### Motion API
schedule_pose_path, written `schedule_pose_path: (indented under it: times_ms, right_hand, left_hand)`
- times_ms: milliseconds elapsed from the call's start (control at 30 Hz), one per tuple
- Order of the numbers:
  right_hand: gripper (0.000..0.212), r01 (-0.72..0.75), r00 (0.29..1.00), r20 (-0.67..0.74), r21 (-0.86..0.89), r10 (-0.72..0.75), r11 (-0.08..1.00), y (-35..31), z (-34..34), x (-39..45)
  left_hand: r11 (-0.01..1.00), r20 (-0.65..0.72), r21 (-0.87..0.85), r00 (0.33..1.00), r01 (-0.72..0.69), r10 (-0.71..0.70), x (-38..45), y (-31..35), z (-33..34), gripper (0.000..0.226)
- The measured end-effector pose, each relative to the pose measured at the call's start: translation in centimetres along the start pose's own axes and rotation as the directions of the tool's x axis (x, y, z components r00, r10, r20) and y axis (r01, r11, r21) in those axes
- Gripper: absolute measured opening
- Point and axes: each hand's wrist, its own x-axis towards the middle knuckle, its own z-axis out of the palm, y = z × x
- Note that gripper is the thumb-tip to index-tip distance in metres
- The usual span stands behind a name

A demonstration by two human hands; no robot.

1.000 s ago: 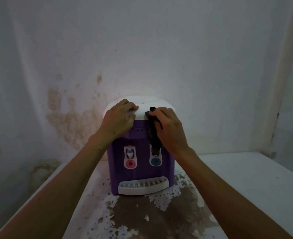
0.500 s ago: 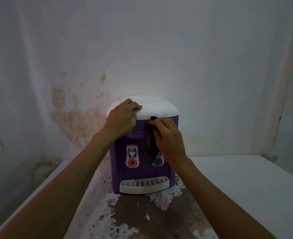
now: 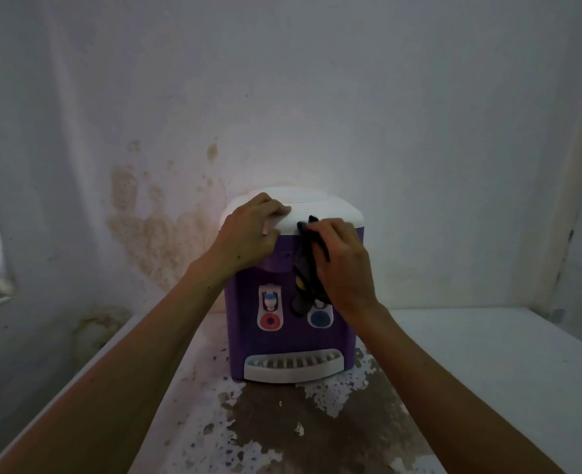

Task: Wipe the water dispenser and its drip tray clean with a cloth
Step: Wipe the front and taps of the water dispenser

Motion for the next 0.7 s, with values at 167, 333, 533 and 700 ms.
schedule_pose_path:
  times_ms: [167,333,533,700]
  right_hand:
    - [0.023,0.315,0.915,0.294,-0.094,-0.275,0.945,1.0,0.8,-3.5]
    - [0.019,0.088,0.986,0.138,0.008,-0.089,0.996,0.7,-0.3,-0.9]
    - [0.018,-0.008,0.999,0.049,0.017,0.008,1.0,0.0,-0.2,0.8]
    - [0.016,0.146,0.943,0.3,0.008,-0.142,0.989,-0.3,-0.1,-2.0]
  left_hand:
    - [1.0,0.01,0.0,1.0,-0.003,0.003,0.0,-0.1,-0.1,0.043]
    - [1.0,0.036,-0.009,0.999,0.007,-0.007,0.4,-0.2,-0.5,0.045]
    - [1.0,0.039,-0.006,0.999,0.018,-0.017,0.2,-0.2,-0.3,0.044]
    - [0.999,0.097,-0.032,0.995,-0.007,0.01,-0.5,-0.2,-0.6,0.053]
